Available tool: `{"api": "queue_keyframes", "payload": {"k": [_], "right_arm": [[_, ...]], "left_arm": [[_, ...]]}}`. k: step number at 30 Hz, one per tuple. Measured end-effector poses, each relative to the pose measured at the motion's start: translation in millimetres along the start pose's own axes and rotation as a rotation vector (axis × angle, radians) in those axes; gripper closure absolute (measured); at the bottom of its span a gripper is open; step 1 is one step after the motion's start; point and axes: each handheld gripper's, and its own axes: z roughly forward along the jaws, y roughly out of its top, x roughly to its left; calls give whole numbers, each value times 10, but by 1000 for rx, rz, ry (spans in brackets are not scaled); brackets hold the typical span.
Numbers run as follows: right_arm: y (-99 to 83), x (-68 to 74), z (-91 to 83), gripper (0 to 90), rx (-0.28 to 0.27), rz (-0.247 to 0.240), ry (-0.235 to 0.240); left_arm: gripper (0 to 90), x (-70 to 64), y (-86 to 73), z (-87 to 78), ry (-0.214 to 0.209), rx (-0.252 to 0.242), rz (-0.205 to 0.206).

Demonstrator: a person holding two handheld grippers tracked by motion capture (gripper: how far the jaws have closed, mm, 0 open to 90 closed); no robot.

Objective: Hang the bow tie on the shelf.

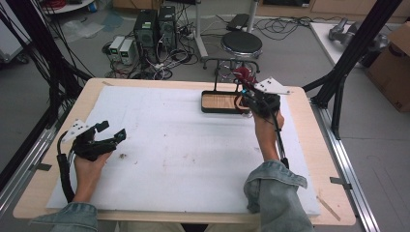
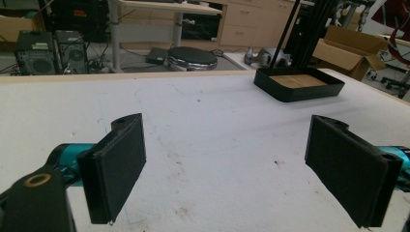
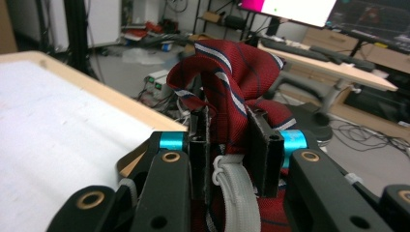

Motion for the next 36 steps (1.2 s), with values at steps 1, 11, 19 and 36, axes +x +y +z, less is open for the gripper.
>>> {"api": "queue_keyframes", "payload": {"k": [1,11,19,36], "right_arm": [[5,-23,-4,728,-6,6,-4],[15,-286,6,727,-77,81,-43],[114,-478,146,728,-117,99,-65],[155,-693,357,729,-152,160,-92]], "left_arm": [[148,-2,-1,1,-1,0,1],[148,7,-1,-2,-2,-4,0],[148,-6,-7,12,-5,5,9],[148,4,-23,35,-6,14,5]]}}
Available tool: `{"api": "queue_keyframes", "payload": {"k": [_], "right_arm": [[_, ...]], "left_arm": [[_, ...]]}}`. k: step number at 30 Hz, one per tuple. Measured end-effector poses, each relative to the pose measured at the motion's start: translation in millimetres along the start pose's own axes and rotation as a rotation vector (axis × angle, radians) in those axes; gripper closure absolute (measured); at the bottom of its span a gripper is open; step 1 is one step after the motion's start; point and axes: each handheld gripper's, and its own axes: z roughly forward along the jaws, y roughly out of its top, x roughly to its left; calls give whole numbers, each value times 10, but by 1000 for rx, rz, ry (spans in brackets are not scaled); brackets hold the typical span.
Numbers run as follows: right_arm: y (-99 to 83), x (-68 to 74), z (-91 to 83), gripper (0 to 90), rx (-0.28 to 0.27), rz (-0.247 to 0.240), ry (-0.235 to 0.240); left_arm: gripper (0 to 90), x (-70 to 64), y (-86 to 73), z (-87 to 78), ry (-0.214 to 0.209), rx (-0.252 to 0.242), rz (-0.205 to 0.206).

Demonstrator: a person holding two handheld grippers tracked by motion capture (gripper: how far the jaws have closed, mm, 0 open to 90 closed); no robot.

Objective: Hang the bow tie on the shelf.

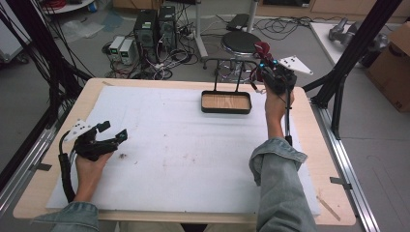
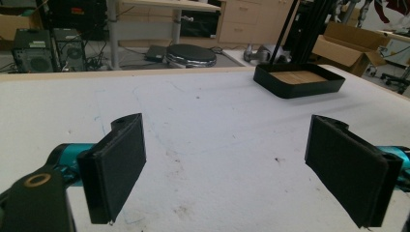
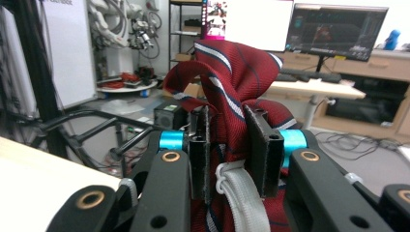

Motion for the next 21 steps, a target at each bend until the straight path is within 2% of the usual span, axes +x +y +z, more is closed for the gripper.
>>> {"api": "queue_keyframes", "payload": {"k": [2,8,10,12,21], "right_arm": [[-4,-1,17,728,-5,-8,0],[-79,-16,110,729,15,10,-5],[-87,-21,114,729,7,23,-2],[-88,-35,121,730,-2,5,-9],[-74,-104,160,730,-5,29,-13]], "left_arm": [[148,0,1,-1,1,0,1],[148,5,-1,1,2,0,2],[148,9,-3,3,3,2,4],[148,14,-4,-1,3,3,2],[148,7,-10,11,2,9,3]]}}
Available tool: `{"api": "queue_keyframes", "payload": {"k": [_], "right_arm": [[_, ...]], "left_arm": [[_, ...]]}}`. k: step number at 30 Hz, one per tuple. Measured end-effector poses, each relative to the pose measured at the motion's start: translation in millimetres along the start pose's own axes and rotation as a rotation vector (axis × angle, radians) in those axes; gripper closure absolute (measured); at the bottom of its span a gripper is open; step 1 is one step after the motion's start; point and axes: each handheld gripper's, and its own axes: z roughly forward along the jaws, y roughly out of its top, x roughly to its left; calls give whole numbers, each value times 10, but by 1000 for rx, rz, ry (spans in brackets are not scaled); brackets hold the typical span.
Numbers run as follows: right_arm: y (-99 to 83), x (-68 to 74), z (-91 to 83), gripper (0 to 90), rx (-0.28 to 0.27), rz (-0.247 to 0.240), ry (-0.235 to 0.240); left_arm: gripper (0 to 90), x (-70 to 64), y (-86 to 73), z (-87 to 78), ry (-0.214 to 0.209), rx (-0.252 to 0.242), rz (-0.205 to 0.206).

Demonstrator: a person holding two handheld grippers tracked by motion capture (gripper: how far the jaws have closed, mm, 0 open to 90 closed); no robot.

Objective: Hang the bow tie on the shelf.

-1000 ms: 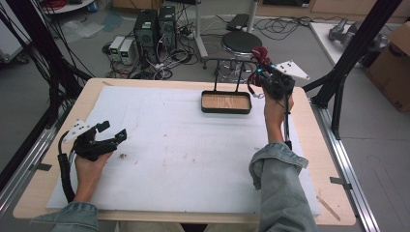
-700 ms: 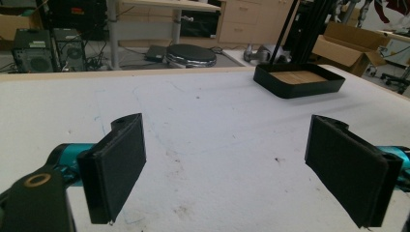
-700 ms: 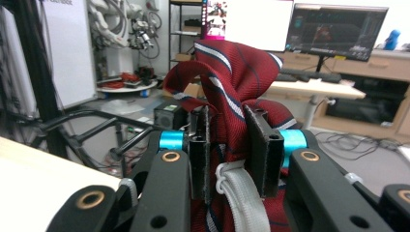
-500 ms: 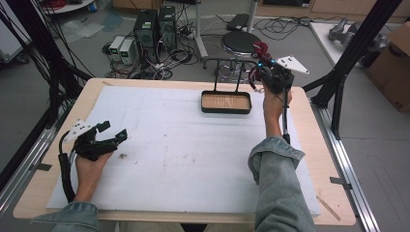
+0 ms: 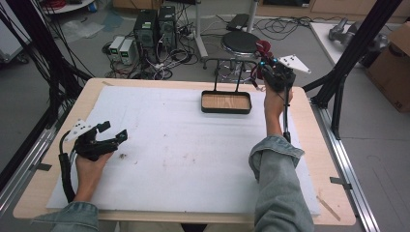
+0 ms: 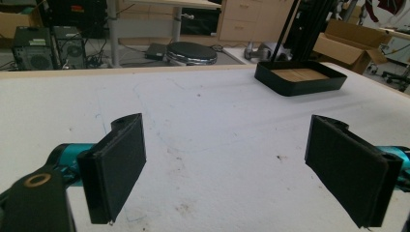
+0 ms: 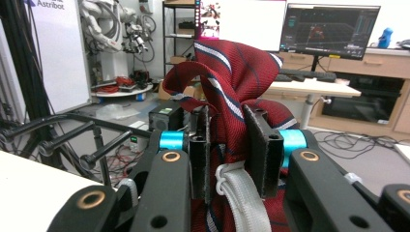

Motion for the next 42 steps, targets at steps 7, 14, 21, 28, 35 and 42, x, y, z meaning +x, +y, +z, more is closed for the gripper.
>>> {"api": "queue_keyframes", "payload": {"k": [7,14,21,28,35,42], "right_arm": [[20,10,90,730,-4,-9,0],[-62,-91,128,730,7,25,-29],[-167,-188,174,729,60,43,-51],[-215,-199,196,718,109,48,-55],[-277,-231,226,708,150,89,-71],[-310,-250,233,681,167,103,-79]], "left_arm": [[148,10,-7,-8,0,2,1],[148,14,-17,-7,3,9,0],[148,4,-20,3,0,9,-1],[148,0,-18,1,-4,8,2],[148,-2,-20,3,-5,12,3],[148,-3,-23,9,-6,13,4]]}}
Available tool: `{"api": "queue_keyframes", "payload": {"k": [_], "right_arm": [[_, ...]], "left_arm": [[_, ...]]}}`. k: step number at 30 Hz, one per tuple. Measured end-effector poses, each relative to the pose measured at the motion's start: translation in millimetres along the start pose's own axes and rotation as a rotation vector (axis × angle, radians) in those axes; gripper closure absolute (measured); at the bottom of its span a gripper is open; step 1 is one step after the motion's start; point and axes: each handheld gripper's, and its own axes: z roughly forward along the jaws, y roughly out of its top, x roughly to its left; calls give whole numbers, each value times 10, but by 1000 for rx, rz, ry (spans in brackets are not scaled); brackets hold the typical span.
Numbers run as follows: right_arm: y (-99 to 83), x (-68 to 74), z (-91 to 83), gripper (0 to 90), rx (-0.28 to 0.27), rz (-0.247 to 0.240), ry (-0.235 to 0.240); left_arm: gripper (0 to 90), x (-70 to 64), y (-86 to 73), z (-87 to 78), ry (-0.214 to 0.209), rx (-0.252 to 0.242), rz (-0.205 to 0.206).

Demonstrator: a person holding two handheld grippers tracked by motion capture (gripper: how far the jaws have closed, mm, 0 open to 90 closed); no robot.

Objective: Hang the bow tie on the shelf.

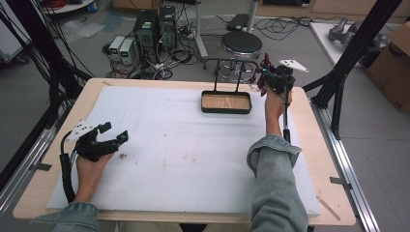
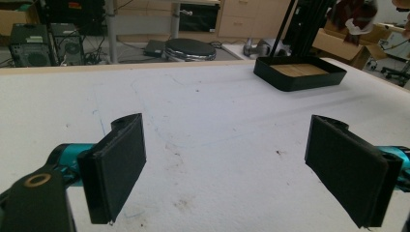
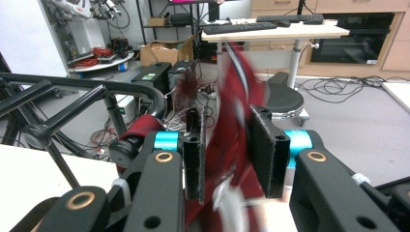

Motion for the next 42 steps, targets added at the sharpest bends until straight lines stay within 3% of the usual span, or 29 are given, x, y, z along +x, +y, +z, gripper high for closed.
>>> {"api": "queue_keyframes", "payload": {"k": [23,33,38,42], "right_arm": [[67,-71,-139,619,9,6,-7],[138,-102,-280,463,17,40,-1],[204,-78,-388,394,13,27,12],[200,-51,-509,354,-37,-1,8]], "left_arm": [[148,-11,6,-11,1,-3,4],[149,-24,12,-18,0,-8,10],[150,-32,17,-24,1,-10,15],[151,-32,20,-28,0,-13,19]]}}
